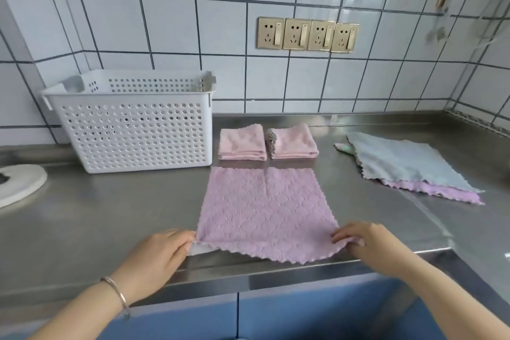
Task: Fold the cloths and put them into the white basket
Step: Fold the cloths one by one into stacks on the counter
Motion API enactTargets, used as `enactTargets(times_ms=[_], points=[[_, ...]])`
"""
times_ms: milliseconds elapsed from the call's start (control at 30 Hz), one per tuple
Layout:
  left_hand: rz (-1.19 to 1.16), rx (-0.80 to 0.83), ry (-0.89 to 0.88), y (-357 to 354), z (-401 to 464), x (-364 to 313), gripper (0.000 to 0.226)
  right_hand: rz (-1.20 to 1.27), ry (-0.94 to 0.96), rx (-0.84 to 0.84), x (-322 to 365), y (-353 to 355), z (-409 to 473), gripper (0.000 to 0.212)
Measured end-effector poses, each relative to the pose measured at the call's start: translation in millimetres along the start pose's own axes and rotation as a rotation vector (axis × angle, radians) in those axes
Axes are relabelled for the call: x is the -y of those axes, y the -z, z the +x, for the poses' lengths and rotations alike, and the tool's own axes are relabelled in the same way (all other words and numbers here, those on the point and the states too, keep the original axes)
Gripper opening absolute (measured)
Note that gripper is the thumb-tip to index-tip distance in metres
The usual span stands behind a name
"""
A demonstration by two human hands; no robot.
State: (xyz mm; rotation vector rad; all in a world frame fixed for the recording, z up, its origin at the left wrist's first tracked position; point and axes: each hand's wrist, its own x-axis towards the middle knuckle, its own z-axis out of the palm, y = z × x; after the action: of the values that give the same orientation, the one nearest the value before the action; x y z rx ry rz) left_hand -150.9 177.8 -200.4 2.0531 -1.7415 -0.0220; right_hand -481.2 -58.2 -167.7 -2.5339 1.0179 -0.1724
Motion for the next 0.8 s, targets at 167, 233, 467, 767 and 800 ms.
enactTargets(times_ms=[167,233,467,767,800], points=[[-0.167,0.119,0.048,21,4,-13,0.042,0.016,-0.084,0.121,-3,22,-6,0.031],[-0.288,0.172,0.088,27,13,-15,0.033,0.049,-0.097,0.207,0,34,-4,0.033],[-0.693,0.041,0.406,23,81,-11,0.038,0.490,-0.280,-0.027,2,37,51,0.016],[-0.116,-0.063,0.651,-20,172,8,0.031,0.380,-0.485,-0.192,9,6,126,0.025],[-0.073,-0.047,0.670,-23,176,10,0.031,0.362,-0.498,-0.188,10,5,131,0.023]])
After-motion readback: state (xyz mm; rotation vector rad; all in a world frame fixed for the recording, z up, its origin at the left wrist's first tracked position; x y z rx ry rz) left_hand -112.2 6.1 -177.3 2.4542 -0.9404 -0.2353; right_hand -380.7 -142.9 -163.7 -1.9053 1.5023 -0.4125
